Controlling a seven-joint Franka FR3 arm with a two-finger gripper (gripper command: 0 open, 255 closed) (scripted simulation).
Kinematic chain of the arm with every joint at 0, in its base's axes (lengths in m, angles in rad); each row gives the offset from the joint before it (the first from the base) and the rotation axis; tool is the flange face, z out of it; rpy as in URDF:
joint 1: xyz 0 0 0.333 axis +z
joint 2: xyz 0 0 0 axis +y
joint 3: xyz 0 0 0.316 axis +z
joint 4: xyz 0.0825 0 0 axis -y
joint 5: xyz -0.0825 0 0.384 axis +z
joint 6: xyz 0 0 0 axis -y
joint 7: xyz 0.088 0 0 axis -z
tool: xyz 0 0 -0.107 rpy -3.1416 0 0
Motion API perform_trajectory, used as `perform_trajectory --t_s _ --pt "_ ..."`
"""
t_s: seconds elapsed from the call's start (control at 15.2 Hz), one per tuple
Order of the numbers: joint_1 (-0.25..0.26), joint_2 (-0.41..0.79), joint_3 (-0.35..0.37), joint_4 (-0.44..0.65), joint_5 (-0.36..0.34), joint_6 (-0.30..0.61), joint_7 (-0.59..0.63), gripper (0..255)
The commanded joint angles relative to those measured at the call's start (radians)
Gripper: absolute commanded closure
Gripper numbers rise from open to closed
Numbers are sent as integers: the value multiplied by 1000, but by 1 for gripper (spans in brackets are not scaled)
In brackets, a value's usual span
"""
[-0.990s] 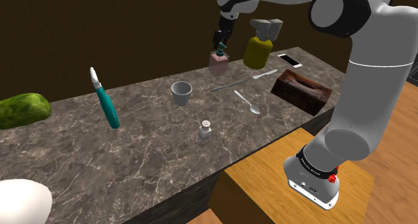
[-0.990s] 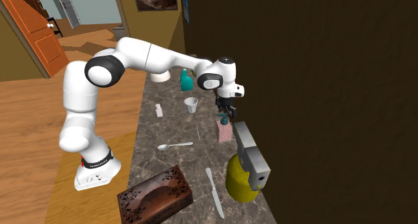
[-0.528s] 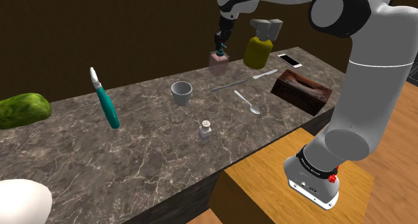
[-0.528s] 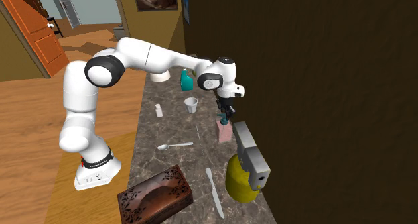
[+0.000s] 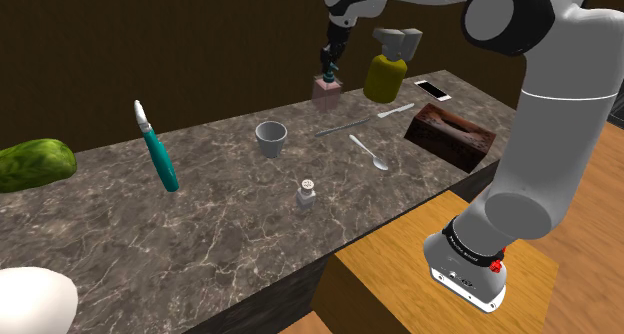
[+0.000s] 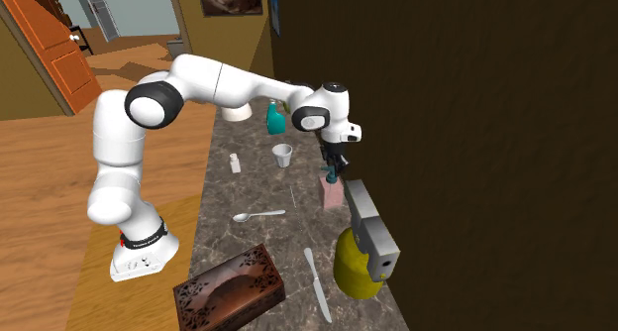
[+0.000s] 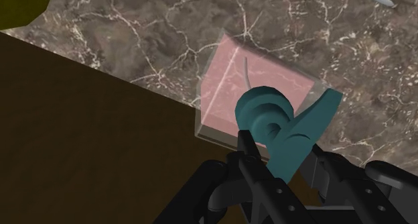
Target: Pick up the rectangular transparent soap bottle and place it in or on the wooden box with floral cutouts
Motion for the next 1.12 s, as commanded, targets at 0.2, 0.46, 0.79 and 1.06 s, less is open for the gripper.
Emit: perform_trajectory --t_s 0.2,0.46,0.79,1.06 --pt "0 -18 -3 40 -7 -57 7 255" --pt "-1 -28 -5 79 -11 -106 13 255" --pt "-3 -35 -7 135 -16 -169 20 255" --pt "-5 -37 -8 187 -18 -221 25 255"
